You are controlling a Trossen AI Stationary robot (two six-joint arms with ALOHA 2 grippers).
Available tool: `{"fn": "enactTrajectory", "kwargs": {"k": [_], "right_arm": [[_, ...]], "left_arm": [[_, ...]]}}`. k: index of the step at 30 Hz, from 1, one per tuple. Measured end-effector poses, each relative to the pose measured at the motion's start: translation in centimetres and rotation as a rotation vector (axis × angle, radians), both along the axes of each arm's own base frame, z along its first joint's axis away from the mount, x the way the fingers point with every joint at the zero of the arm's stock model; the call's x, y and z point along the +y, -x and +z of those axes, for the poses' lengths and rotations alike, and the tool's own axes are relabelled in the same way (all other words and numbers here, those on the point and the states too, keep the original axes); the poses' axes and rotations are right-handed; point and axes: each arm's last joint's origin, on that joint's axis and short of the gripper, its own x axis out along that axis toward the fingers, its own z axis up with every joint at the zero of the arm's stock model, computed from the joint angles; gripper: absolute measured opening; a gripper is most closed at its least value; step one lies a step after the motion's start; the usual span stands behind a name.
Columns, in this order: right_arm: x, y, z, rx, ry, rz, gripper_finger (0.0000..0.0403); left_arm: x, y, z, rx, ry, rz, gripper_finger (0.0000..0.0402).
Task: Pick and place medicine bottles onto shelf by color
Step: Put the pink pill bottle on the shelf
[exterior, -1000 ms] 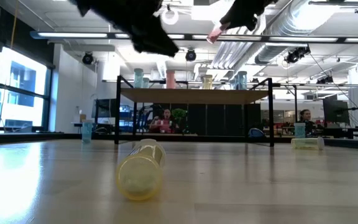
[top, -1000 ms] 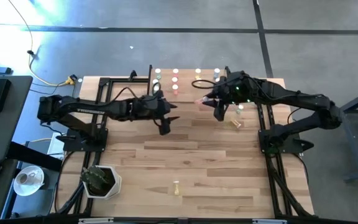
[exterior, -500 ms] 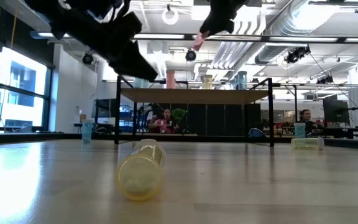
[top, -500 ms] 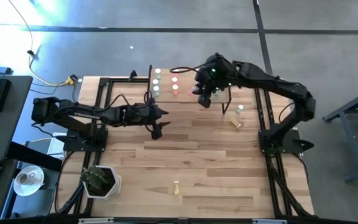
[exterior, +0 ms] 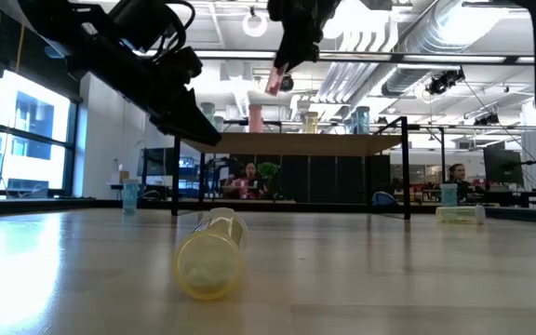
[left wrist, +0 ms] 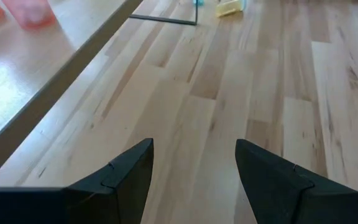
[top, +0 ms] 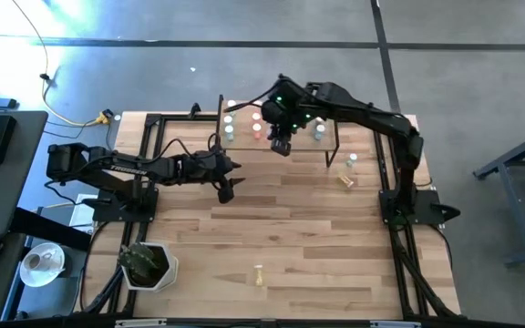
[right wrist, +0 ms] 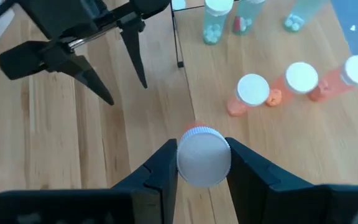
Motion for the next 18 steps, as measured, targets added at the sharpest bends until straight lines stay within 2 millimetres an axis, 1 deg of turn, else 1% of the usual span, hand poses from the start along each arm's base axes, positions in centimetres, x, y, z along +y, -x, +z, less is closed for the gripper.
{"fn": "enactTrajectory", "kwargs": {"k": [10,18], "right_arm": [[-0.7,-1.9,-2.3,0.036,-0.006,0.013,0.0099],[-1.6,-3.7,-4.8,0.055,-0.009,0.015,0.0099]], "left_arm": [[0.0,0.0,0.0,-0.001,0.008,-0.013,0.0218],[0.0,0.0,0.0,0.0,0.008,-0.013,0.0218]]}}
